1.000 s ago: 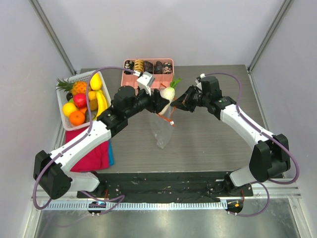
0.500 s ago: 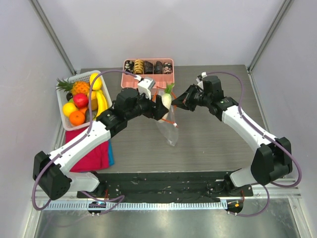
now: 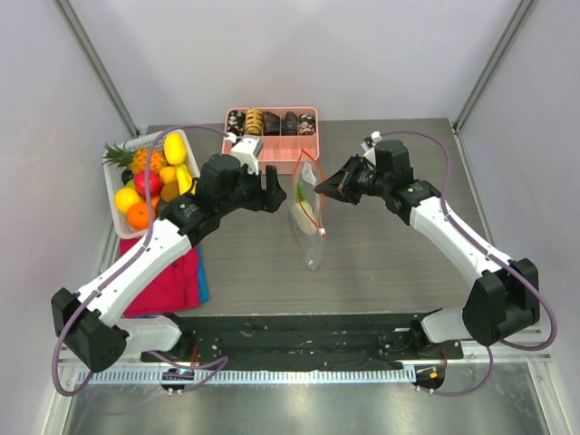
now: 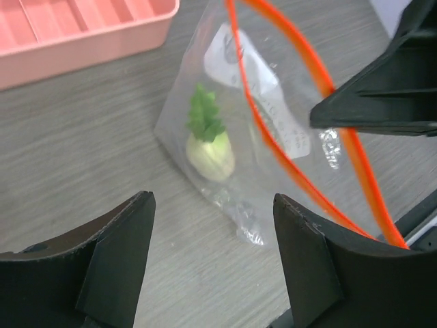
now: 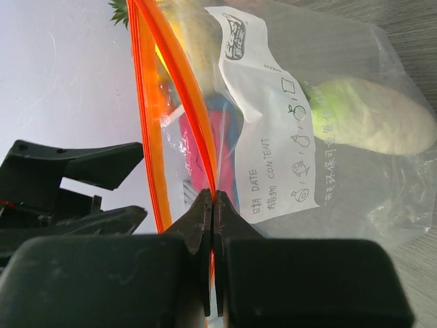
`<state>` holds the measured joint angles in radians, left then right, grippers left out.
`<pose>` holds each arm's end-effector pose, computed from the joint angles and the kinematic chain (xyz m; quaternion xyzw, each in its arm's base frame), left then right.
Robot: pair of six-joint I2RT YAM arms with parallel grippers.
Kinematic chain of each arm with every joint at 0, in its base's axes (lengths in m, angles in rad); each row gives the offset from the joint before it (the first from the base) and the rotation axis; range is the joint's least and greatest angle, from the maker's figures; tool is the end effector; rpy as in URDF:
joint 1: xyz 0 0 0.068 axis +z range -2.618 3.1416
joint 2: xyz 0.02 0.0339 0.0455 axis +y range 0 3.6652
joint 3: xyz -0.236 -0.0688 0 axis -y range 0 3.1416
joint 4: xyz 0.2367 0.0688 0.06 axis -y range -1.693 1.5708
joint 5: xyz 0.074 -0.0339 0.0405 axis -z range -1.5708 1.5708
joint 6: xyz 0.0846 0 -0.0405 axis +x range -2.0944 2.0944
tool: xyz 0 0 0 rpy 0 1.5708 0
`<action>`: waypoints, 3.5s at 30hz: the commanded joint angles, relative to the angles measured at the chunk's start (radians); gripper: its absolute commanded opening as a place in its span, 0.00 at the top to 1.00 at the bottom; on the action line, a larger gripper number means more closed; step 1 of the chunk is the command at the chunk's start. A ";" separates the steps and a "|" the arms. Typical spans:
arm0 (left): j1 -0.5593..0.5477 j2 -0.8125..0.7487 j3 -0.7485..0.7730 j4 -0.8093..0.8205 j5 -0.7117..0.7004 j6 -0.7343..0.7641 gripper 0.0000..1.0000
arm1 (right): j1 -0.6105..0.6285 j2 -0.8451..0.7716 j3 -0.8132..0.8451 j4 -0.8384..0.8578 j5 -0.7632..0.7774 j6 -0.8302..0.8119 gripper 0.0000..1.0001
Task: Place the food in the zip-top bag and seal the zipper
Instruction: Place the fake vegetable in the zipper food storage bag, then open the zipper of the food storage bag at the center of the board, then pick up the fake fruit from the bin.
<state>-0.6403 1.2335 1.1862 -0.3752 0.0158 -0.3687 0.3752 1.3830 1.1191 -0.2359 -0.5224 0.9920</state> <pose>0.2605 -0.1957 0.3199 0.1179 0.8313 -0.2683 0.4722 0.3096 0.1673 0.2709 0.1266 0.8316 0.4835 0.2419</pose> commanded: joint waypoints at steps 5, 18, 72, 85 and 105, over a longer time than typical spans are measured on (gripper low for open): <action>0.004 0.069 0.088 -0.021 0.117 -0.119 0.20 | 0.004 -0.070 -0.001 -0.002 0.021 -0.111 0.99; -0.033 0.079 0.096 0.071 0.122 -0.257 0.18 | 0.048 -0.093 -0.004 -0.042 0.068 -0.202 0.99; 0.140 0.207 0.107 -0.143 0.291 -0.029 0.50 | -0.036 -0.107 0.140 -0.363 0.056 -0.437 0.99; 0.896 -0.054 0.180 -0.361 0.390 0.155 0.00 | -0.009 -0.093 0.082 -0.278 0.067 -0.380 0.99; 1.133 0.275 0.376 -0.689 0.253 0.528 0.05 | -0.009 -0.096 0.082 -0.286 0.091 -0.400 0.99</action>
<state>0.4877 1.5879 1.5593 -1.0000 0.3416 0.0235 0.3611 1.3048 1.1950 -0.5533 -0.4534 0.5995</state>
